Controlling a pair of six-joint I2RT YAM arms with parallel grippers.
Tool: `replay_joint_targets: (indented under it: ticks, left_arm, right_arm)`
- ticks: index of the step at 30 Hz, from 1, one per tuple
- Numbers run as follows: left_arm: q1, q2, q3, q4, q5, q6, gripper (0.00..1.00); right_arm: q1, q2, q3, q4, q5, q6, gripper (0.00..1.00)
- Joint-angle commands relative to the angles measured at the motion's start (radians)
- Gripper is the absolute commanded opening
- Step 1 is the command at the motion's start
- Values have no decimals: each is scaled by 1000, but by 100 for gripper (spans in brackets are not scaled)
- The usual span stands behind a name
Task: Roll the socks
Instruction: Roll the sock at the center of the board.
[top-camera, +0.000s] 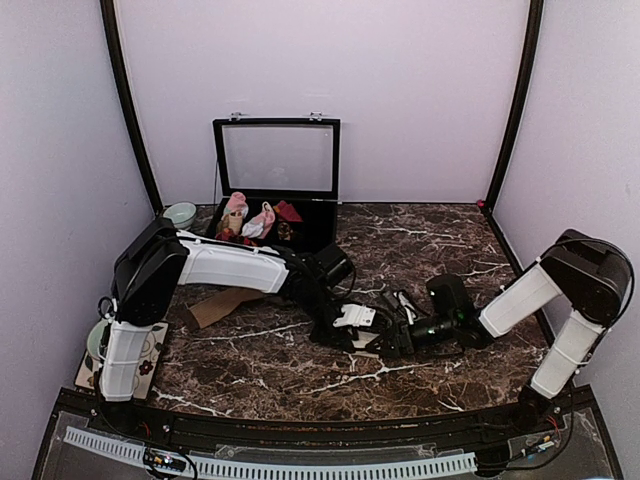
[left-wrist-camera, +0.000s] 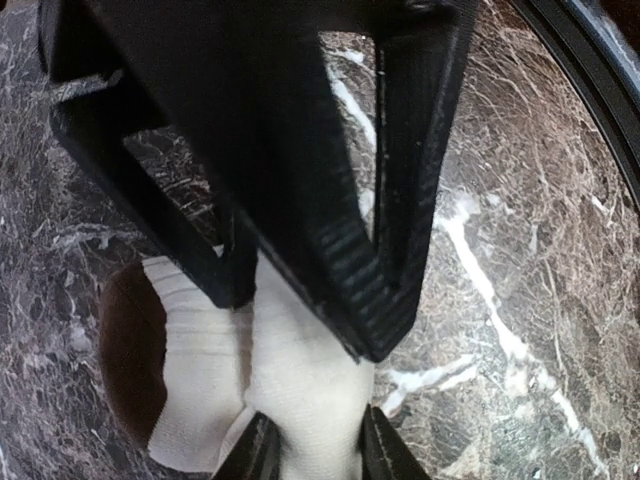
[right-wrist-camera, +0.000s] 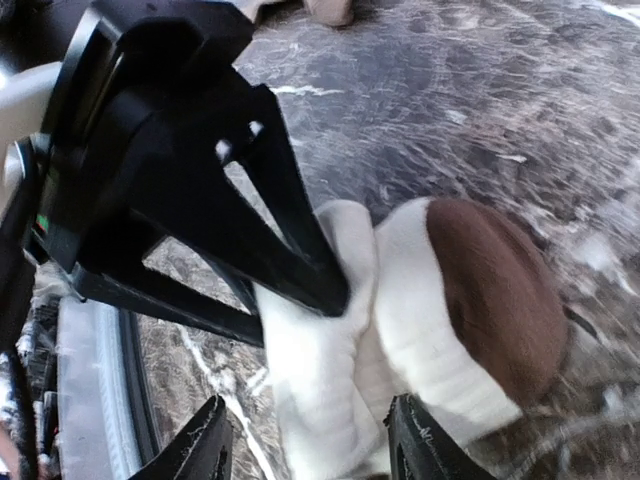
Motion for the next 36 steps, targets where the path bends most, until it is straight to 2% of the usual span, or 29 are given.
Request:
replay_joint_targets:
  ticks: [1, 6, 12, 15, 21, 25, 36]
  left_arm:
    - [5, 95, 17, -212, 68, -11, 27]
    - [41, 125, 66, -320, 163, -27, 27]
    - [70, 132, 68, -430, 235, -52, 27]
    - [71, 144, 72, -462, 280, -59, 27]
    - [72, 286, 273, -657, 373, -44, 27]
    - [76, 341, 336, -684, 369, -70, 28]
    - [79, 439, 438, -774, 308, -75, 29]
  right_arm:
    - [56, -69, -68, -218, 267, -6, 54]
    - [180, -250, -123, -233, 477, -36, 52]
    - [364, -454, -199, -173, 722, -230, 48]
    - [419, -494, -192, -180, 769, -313, 47]
    - [538, -398, -40, -310, 816, -482, 45]
    - [601, -290, 50, -382, 840, -574, 44]
    - [607, -150, 143, -340, 967, -756, 45]
